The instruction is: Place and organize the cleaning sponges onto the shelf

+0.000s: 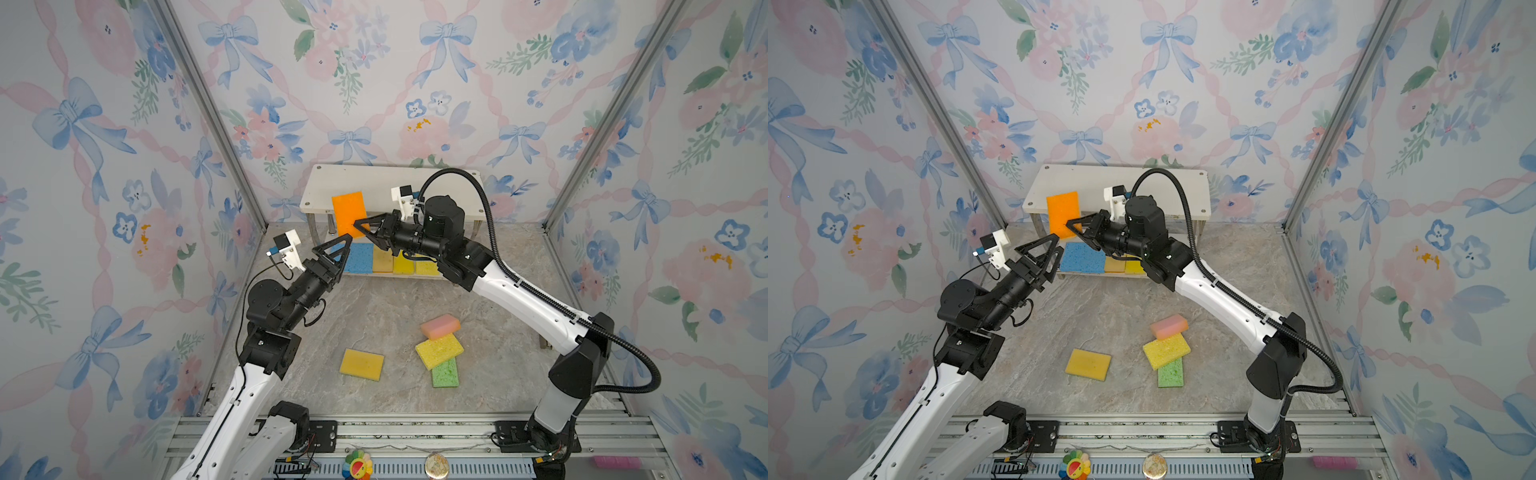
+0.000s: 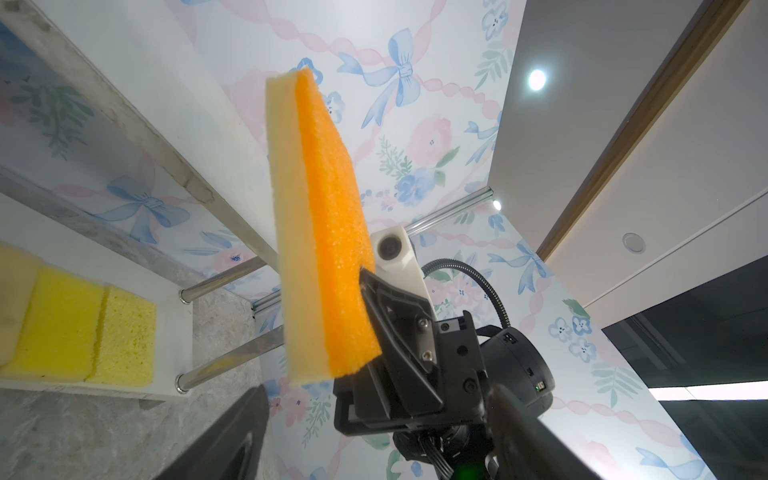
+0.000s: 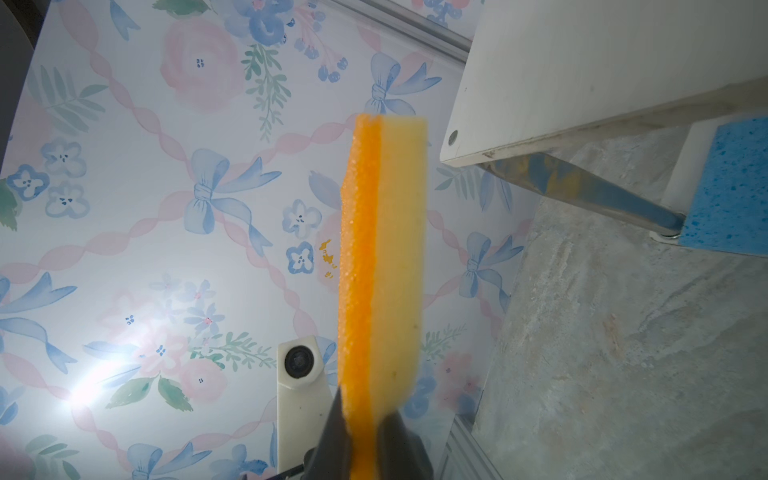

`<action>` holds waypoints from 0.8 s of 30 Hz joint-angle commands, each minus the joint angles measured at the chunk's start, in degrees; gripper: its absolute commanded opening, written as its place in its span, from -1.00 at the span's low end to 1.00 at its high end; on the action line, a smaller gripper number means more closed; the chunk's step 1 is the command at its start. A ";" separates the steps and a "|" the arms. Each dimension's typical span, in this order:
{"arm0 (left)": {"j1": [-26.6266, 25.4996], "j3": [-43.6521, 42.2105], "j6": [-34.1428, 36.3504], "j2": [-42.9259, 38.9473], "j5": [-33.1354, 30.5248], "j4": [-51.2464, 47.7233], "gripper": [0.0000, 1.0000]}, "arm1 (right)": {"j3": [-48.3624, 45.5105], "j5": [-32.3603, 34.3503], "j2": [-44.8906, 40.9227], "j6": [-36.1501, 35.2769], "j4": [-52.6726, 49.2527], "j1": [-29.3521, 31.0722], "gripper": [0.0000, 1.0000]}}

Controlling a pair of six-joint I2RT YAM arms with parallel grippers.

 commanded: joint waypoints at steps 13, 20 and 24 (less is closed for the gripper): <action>-0.31 2.56 -0.83 2.25 -4.04 4.87 0.07 | 1.60 -1.27 -0.51 2.71 5.21 1.92 -0.81; -0.23 1.72 -1.37 1.62 -6.16 4.87 -0.23 | 0.67 -0.93 -1.56 1.76 4.43 2.63 -0.80; -0.20 0.93 -1.61 0.93 -6.86 4.86 -0.60 | -0.50 -0.35 -2.44 1.62 4.60 3.23 -0.79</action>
